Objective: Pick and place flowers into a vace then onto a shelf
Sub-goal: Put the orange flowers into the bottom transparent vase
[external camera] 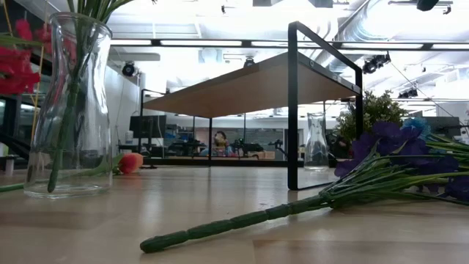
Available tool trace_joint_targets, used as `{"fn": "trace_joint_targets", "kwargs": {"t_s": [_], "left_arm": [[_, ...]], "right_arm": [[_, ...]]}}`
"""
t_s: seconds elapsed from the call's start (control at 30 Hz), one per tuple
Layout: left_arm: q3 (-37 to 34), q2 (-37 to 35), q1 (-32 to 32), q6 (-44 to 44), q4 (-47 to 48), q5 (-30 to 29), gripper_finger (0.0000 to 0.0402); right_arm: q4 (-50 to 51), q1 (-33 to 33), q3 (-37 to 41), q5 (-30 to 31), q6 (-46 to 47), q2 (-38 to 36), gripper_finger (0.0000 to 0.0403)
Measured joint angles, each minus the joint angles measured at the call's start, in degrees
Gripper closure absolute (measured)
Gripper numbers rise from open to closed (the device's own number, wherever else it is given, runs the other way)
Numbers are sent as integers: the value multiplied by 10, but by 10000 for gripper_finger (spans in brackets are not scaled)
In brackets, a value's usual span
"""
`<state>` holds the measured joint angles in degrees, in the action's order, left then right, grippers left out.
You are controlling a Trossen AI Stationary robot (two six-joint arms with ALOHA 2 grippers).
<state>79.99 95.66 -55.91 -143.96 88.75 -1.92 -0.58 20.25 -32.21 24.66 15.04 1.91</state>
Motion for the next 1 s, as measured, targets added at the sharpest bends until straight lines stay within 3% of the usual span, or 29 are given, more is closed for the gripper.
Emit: {"fn": "trace_joint_targets", "kwargs": {"t_s": [0.47, 1.0], "left_arm": [[-5, 0, 0, 6, 12, -91, 364], [-76, 0, 0, 11, 13, -148, 364]], "right_arm": [[0, 0, 0, 4, 0, 0, 22], [-1, 0, 0, 5, 15, 0, 22]]}}
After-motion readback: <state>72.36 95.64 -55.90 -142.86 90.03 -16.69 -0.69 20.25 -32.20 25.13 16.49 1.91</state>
